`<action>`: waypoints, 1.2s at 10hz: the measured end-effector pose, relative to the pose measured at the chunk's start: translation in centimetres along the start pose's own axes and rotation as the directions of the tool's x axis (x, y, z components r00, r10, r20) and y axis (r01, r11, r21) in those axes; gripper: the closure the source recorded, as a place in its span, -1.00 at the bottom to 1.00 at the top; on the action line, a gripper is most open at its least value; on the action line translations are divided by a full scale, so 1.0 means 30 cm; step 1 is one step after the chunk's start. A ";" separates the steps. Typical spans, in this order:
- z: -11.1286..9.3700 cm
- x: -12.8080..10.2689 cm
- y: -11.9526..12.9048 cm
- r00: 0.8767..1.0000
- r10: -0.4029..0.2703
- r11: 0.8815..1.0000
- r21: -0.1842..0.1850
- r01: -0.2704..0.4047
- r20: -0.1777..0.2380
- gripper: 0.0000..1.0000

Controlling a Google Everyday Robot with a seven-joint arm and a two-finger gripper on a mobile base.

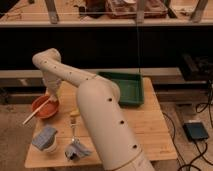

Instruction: Place brush in red bowl

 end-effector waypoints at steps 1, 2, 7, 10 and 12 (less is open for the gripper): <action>0.002 0.018 0.005 1.000 0.003 1.000 -0.006 -0.003 -0.001 0.13; 0.007 0.025 0.003 1.000 0.001 1.000 -0.012 -0.001 -0.002 -0.08; 0.015 0.030 0.004 1.000 -0.011 1.000 -0.029 0.011 -0.005 -0.49; 0.010 0.036 0.010 1.000 -0.008 0.999 -0.035 0.008 -0.008 -0.49; 0.001 0.042 0.017 1.000 0.000 0.999 -0.045 -0.001 -0.012 -0.49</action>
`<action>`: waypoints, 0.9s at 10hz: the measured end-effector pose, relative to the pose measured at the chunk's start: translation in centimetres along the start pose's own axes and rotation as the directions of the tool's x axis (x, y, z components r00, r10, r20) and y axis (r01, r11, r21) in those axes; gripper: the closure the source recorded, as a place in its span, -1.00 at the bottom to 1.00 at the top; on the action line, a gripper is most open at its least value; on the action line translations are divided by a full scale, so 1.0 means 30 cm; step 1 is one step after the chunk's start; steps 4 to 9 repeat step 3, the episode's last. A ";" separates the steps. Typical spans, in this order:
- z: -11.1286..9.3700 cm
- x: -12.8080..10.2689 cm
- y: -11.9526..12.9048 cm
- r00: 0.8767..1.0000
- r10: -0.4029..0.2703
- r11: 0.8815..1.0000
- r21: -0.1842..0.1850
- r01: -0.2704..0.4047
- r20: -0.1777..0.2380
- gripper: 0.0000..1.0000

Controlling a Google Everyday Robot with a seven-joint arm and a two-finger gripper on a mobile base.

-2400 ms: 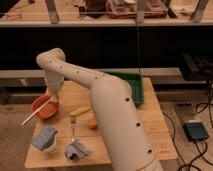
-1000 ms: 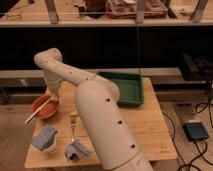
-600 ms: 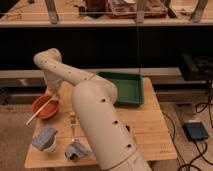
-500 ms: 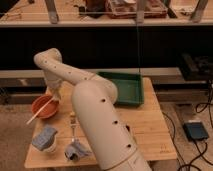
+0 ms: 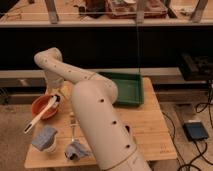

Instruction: Place brush in red bowl

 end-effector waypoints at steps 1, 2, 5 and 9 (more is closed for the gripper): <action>-0.002 0.000 0.004 1.000 0.002 1.000 -0.006 -0.002 -0.001 -0.49; -0.008 0.007 0.014 1.000 0.009 1.000 -0.012 -0.009 -0.003 -0.49; -0.016 0.012 0.031 1.000 0.012 1.000 -0.016 -0.012 -0.006 -0.49; -0.016 0.012 0.031 1.000 0.012 1.000 -0.016 -0.012 -0.006 -0.49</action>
